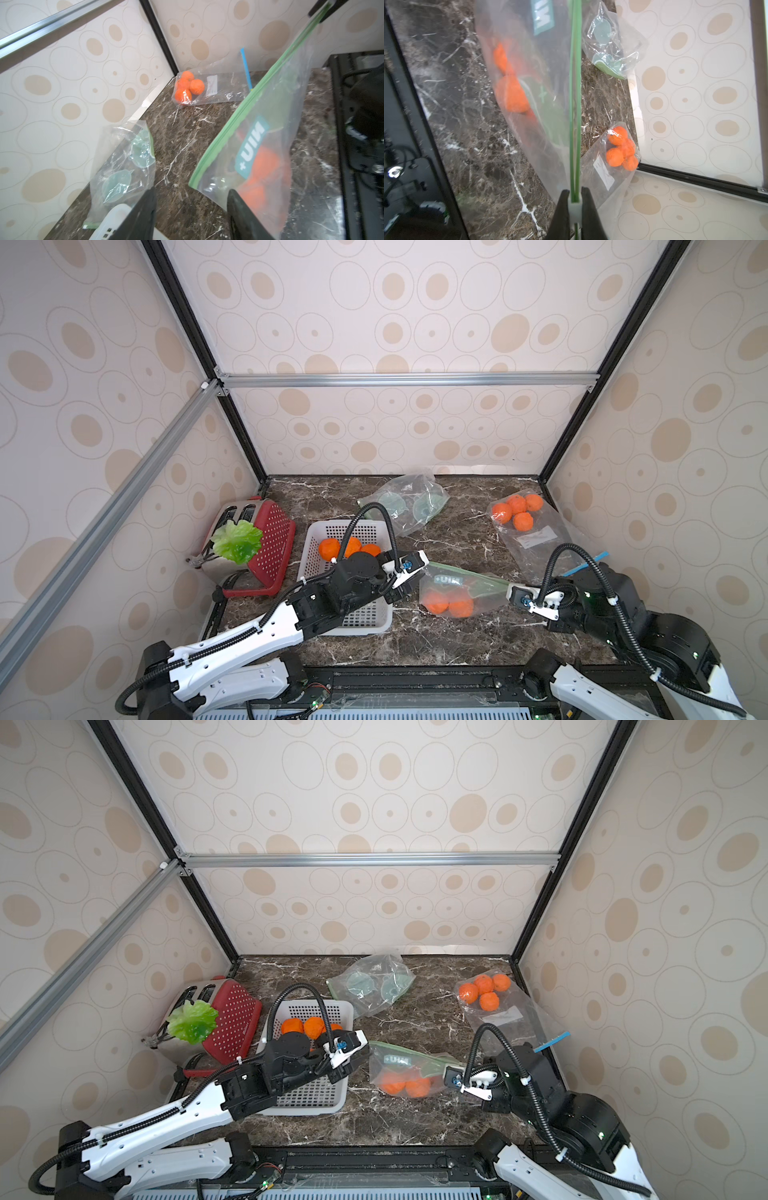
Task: Open the zip-top bag and take out the orange
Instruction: Adjust the zipper food storage bag at the center of the board.
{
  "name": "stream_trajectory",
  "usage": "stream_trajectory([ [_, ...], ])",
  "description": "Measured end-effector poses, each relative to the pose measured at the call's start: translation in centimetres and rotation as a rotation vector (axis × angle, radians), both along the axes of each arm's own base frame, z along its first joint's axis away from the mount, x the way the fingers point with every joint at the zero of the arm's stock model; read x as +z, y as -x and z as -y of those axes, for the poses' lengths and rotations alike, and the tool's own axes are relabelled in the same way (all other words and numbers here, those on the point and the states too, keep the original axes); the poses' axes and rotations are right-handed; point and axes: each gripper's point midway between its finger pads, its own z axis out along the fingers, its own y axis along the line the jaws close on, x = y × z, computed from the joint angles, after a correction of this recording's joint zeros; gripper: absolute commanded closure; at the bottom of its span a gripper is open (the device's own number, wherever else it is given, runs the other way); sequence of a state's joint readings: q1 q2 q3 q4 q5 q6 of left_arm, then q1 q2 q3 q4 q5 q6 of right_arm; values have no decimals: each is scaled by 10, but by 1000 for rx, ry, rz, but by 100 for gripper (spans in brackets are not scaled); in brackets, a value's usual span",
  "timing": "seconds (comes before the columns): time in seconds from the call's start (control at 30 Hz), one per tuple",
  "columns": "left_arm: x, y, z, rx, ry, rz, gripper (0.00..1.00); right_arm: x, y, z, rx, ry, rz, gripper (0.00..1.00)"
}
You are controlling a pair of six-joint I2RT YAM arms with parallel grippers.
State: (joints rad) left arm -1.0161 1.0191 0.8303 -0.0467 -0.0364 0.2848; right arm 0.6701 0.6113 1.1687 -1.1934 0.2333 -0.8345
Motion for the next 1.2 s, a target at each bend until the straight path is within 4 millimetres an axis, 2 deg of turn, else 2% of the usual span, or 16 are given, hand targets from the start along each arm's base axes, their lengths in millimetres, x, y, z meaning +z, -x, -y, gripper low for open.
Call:
stream_trajectory([
  [0.13, -2, -15, -9, 105, -14, 3, 11, 12, -44, -18, -83, -5, 42, 100],
  [0.23, 7, -25, -21, 186, 9, 14, 9, 25, -82, -32, -157, -37, 64, 100],
  [0.37, 27, -42, -46, 309, 83, 15, 11, 56, -133, -42, -279, -164, 120, 100],
  [0.47, 38, -49, -62, 372, 130, 15, 11, 88, -154, -46, -322, -268, 194, 100],
  [0.53, 43, -49, -67, 390, 153, 14, 12, 107, -161, -51, -315, -317, 242, 100],
  [0.63, 46, -48, -69, 392, 173, 8, 13, 115, -157, -57, -269, -357, 264, 100],
  [0.73, 45, -46, -68, 384, 181, -4, 14, 94, -140, -60, -217, -378, 221, 100],
  [0.87, 45, -42, -64, 351, 195, -27, 14, 35, -99, -68, -118, -392, 44, 96],
  [0.9, 42, -39, -61, 336, 193, -41, 14, 15, -86, -72, -86, -401, -23, 94],
  [1.03, 31, -30, -52, 272, 181, -102, 17, -49, -42, -85, 0, -444, -257, 83],
  [1.13, 20, -24, -44, 223, 177, -147, 18, -81, -21, -88, 19, -455, -371, 79],
  [1.2, 8, -20, -41, 202, 164, -177, 19, -95, -13, -87, 13, -453, -410, 77],
])
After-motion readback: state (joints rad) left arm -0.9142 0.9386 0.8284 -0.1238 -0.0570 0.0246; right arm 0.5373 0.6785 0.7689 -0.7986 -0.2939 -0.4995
